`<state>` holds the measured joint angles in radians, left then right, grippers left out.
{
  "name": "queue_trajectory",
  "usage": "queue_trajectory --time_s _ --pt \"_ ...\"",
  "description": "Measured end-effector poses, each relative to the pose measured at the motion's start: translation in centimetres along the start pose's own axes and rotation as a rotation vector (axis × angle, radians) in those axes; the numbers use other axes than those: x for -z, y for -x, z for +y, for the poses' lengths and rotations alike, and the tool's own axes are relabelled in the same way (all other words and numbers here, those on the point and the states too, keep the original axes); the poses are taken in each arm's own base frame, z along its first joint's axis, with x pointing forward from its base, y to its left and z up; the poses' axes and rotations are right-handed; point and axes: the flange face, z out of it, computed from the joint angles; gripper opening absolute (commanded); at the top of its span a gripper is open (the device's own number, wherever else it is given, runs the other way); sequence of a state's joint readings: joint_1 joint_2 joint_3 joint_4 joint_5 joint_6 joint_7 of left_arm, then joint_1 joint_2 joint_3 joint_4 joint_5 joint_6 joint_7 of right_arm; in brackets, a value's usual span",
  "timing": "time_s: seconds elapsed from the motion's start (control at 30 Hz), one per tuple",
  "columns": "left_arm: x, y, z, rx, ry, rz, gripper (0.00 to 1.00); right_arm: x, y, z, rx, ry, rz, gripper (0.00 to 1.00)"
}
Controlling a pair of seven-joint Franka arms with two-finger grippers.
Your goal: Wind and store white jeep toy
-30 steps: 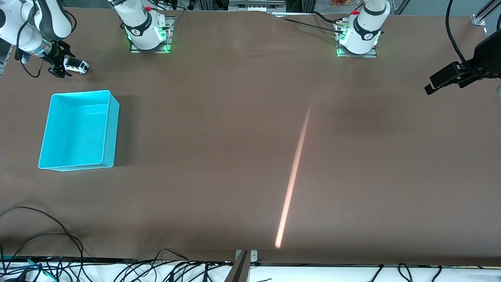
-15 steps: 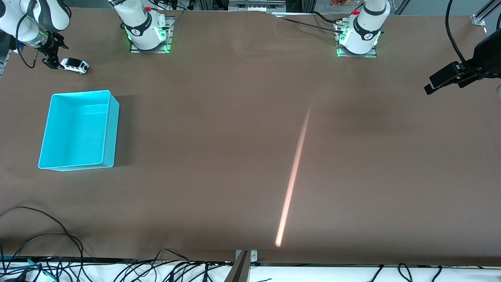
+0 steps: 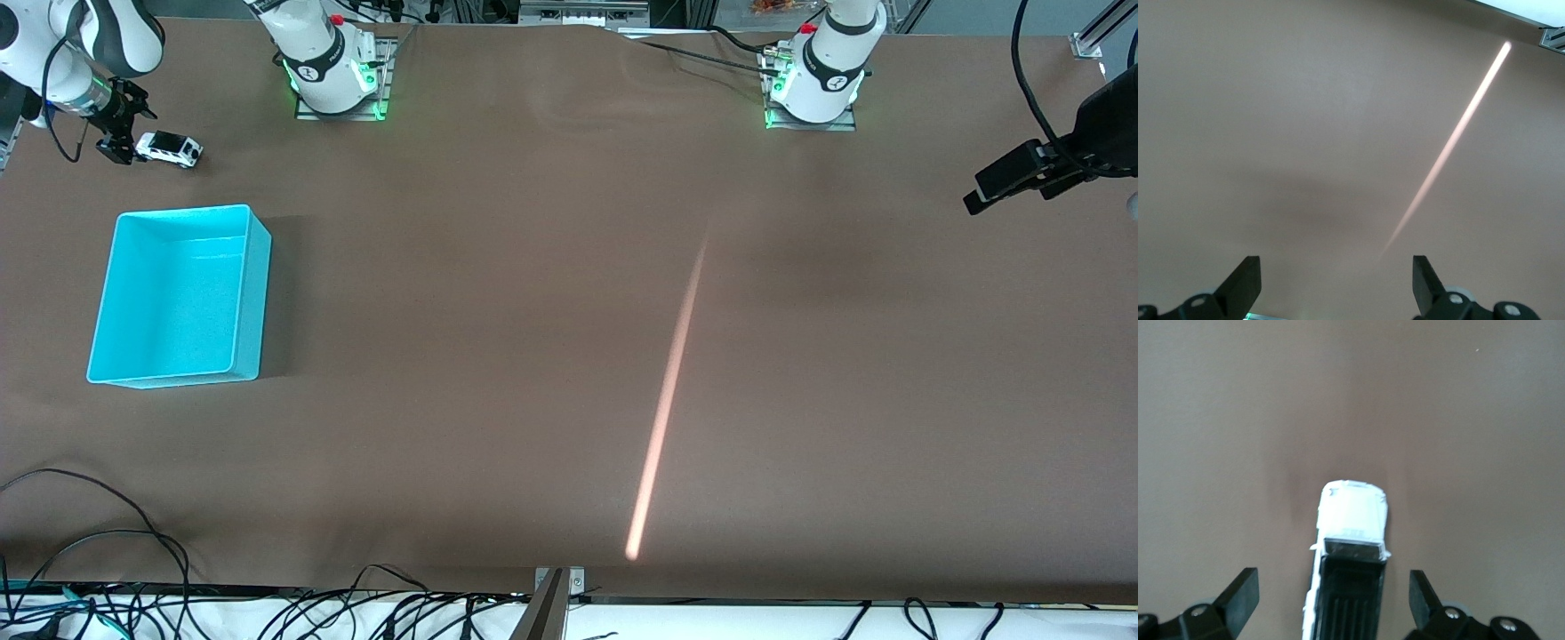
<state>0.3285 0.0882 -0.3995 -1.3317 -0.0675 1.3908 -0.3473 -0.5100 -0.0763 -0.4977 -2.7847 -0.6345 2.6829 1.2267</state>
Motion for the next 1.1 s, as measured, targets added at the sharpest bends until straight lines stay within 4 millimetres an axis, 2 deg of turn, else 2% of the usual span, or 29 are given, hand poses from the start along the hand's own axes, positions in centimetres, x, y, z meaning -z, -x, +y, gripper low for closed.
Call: queue_trajectory --time_s 0.23,1.1 --pt "0.0 0.0 0.0 0.000 0.000 0.000 1.00 0.1 1.0 -1.0 0.008 -0.005 0.005 1.00" --pt "0.0 0.2 0.6 -0.012 0.000 -0.001 1.00 -2.5 3.0 -0.7 0.034 -0.019 -0.021 1.00"
